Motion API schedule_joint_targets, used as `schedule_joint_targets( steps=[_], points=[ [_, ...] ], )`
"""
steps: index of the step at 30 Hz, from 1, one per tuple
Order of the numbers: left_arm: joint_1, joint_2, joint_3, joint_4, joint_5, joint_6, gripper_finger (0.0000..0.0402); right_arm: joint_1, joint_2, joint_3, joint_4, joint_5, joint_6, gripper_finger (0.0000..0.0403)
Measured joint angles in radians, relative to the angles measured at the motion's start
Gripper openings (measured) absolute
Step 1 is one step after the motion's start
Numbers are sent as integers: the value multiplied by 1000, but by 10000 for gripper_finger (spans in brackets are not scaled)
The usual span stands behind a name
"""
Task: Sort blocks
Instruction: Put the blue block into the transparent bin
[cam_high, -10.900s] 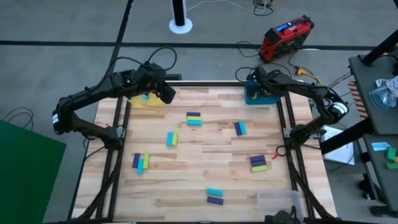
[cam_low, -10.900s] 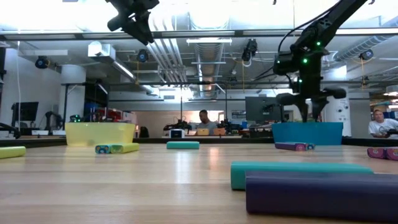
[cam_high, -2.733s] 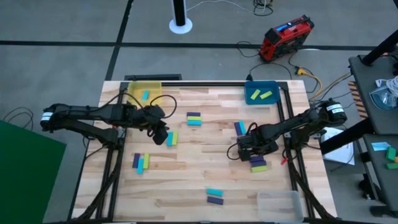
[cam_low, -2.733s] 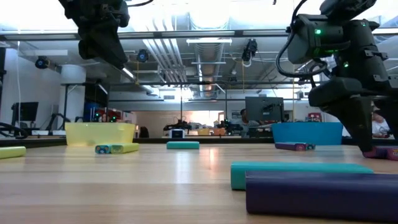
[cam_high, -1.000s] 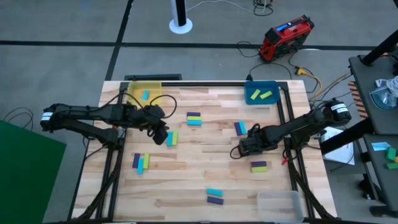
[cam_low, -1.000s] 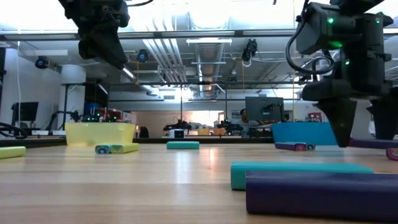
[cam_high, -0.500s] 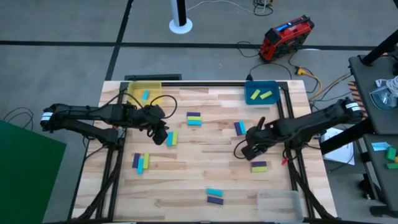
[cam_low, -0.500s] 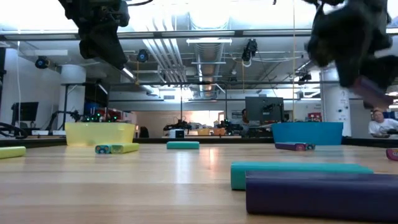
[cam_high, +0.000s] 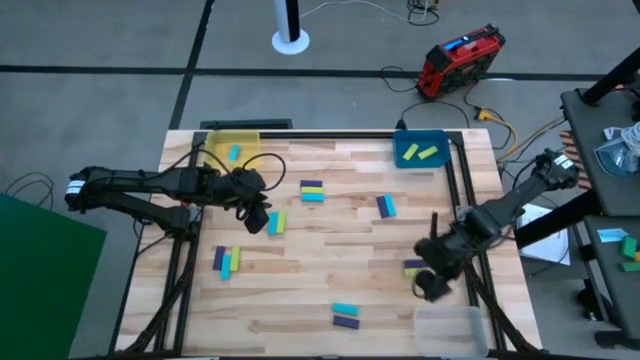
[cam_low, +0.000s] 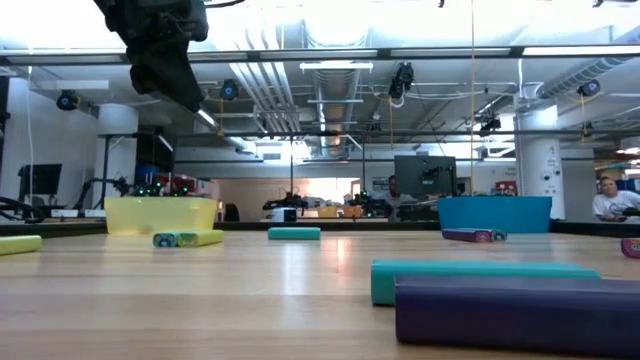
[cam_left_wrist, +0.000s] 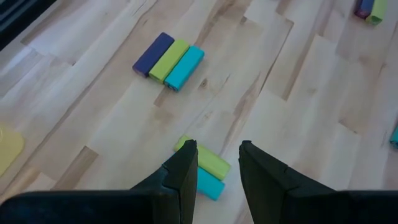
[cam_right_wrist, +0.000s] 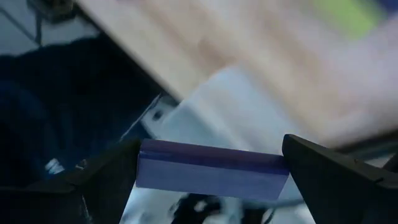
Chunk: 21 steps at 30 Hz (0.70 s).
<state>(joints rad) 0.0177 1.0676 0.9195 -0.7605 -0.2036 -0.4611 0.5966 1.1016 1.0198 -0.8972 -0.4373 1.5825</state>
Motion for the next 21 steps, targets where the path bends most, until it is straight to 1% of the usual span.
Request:
schedule_joint_targets(
  steps=[3,5,9,15,21],
  points=[
    [2,0,0,0,0,26,97,77,1,5,60,1,150,379],
    [7,0,0,0,0,38,97,120,10,-2,94,23,238,379],
    [17,0,0,0,0,54,97,180,36,-22,109,67,349,379],
    [19,0,0,-3,0,67,97,229,115,-30,143,73,410,379],
    [19,0,0,-3,0,83,97,264,212,-30,231,72,415,379]
  ],
)
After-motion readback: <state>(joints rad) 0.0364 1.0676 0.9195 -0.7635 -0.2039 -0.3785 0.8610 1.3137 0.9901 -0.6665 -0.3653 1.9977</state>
